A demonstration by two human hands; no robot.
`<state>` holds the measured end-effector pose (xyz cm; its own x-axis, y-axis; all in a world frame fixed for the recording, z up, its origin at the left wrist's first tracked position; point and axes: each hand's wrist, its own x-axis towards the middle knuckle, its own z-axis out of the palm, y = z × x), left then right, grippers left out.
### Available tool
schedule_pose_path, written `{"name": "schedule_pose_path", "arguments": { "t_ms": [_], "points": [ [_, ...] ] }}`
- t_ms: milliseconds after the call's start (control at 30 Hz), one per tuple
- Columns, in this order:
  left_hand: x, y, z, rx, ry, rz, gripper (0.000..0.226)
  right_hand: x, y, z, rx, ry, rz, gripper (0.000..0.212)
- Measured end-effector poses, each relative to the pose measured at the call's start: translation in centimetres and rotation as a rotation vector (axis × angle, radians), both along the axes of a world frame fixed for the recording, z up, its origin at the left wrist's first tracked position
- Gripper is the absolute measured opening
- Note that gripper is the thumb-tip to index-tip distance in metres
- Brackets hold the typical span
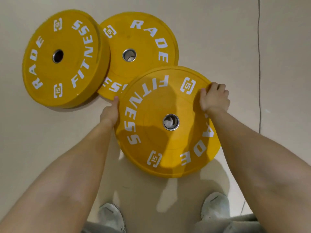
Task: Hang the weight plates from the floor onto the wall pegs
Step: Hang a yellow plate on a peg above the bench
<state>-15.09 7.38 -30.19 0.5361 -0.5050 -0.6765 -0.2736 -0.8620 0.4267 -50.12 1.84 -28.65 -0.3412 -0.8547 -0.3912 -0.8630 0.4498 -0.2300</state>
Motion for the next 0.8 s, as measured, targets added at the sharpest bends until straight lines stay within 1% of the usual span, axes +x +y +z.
{"name": "schedule_pose_path", "arguments": {
  "t_ms": [33, 67, 100, 200, 267, 333, 433, 467, 533, 600, 667, 700, 733, 800],
  "points": [
    [0.1, 0.8, -0.5, -0.028, 0.056, 0.044, 0.087, -0.3, 0.0, -0.7, -0.079, 0.023, -0.014, 0.046],
    [0.4, 1.6, -1.0, -0.055, 0.119, 0.085, 0.082, -0.6, 0.0, -1.2, -0.127, 0.014, -0.046, 0.044],
    [0.6, 2.4, -1.7, -0.072, 0.196, 0.121, 0.082, -1.0, -0.1, -2.0, -0.146, -0.020, -0.101, 0.044],
    [0.6, 4.4, -3.2, -0.117, 0.483, 0.124, 0.088, -2.9, -0.1, -3.8, -0.047, -0.192, -0.291, 0.057],
    [0.6, 4.9, -3.8, -0.136, 0.583, 0.133, 0.093, -4.0, 0.0, -4.3, 0.030, -0.319, -0.340, 0.067],
    [0.7, 5.0, -4.1, -0.161, 0.624, 0.150, 0.091, -5.1, -0.2, -4.3, 0.088, -0.451, -0.432, 0.077],
    [0.6, 5.2, -4.3, -0.185, 0.649, 0.148, 0.080, -7.4, -0.1, -5.7, 0.197, -0.689, -0.559, 0.093],
    [0.6, 5.4, -4.4, -0.190, 0.655, 0.153, 0.077, -9.1, -0.3, -8.0, 0.216, -0.725, -0.560, 0.098],
    [0.4, 5.9, -4.4, -0.193, 0.644, 0.166, 0.073, -10.3, -0.3, -9.9, 0.251, -0.762, -0.540, 0.109],
    [0.2, 6.0, -4.3, -0.206, 0.625, 0.184, 0.071, -10.1, -0.4, -10.0, 0.260, -0.747, -0.494, 0.124],
    [0.0, 5.9, -4.0, -0.213, 0.648, 0.205, 0.071, -8.8, 0.0, -7.8, 0.257, -0.684, -0.474, 0.146],
    [0.0, 5.9, -3.9, -0.212, 0.659, 0.212, 0.070, -8.1, 0.4, -6.9, 0.251, -0.644, -0.472, 0.153],
    [-0.1, 6.1, -3.9, -0.216, 0.647, 0.226, 0.070, -7.6, 0.9, -5.8, 0.240, -0.617, -0.463, 0.155],
    [0.0, 6.9, -3.4, -0.210, 0.567, 0.254, 0.071, -6.2, 2.1, -3.1, 0.203, -0.585, -0.435, 0.151]
  ]
}}
